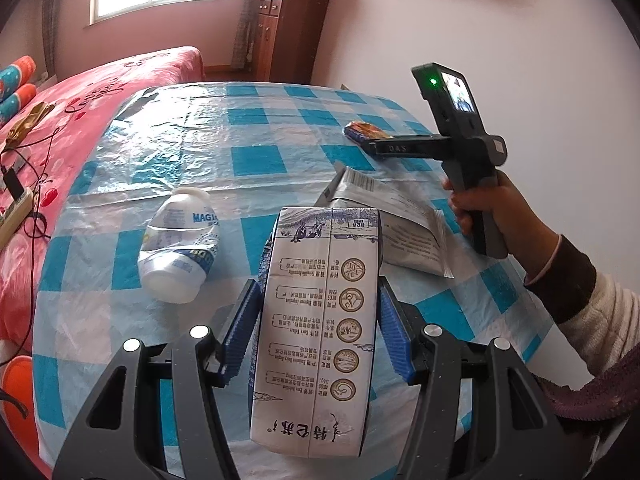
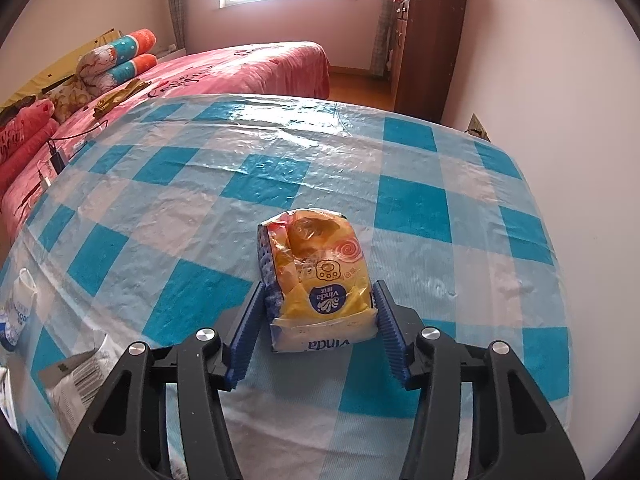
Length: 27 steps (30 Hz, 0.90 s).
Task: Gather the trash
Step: 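Move the right tool to the yellow Vinda tissue pack and close on it, then carry the white carton with the left tool while the right tool carries the tissue pack to the bucket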
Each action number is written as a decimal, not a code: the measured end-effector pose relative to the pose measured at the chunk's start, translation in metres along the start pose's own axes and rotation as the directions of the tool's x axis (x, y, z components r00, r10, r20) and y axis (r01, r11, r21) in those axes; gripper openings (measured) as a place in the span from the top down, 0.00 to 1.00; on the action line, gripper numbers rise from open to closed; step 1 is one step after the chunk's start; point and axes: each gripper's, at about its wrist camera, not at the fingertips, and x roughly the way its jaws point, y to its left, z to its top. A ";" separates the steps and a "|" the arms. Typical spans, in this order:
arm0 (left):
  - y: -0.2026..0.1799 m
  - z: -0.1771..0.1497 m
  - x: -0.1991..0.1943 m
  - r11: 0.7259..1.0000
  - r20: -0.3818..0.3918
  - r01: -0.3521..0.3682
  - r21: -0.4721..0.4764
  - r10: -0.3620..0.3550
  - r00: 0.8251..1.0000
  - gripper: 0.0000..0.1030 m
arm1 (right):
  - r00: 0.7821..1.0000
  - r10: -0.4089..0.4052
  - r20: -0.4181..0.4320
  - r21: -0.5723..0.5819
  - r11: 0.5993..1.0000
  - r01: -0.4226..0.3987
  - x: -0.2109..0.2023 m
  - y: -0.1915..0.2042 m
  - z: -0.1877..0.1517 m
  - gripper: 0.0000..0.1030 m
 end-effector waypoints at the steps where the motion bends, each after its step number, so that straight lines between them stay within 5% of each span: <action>1: 0.001 -0.001 -0.001 1.000 0.002 -0.001 -0.002 0.001 1.000 0.43 | 1.000 0.001 0.003 0.003 1.000 -0.001 -0.001 0.000 -0.001 0.48; 13: 0.014 -0.010 -0.010 0.999 0.027 -0.016 -0.044 0.018 0.999 0.43 | 0.998 0.043 0.037 0.068 0.997 -0.045 -0.031 0.003 -0.021 0.61; 27: 0.032 -0.015 -0.025 0.995 0.063 -0.045 -0.089 0.050 0.997 0.43 | 0.993 0.085 0.083 0.082 0.992 -0.091 -0.070 0.016 -0.033 0.63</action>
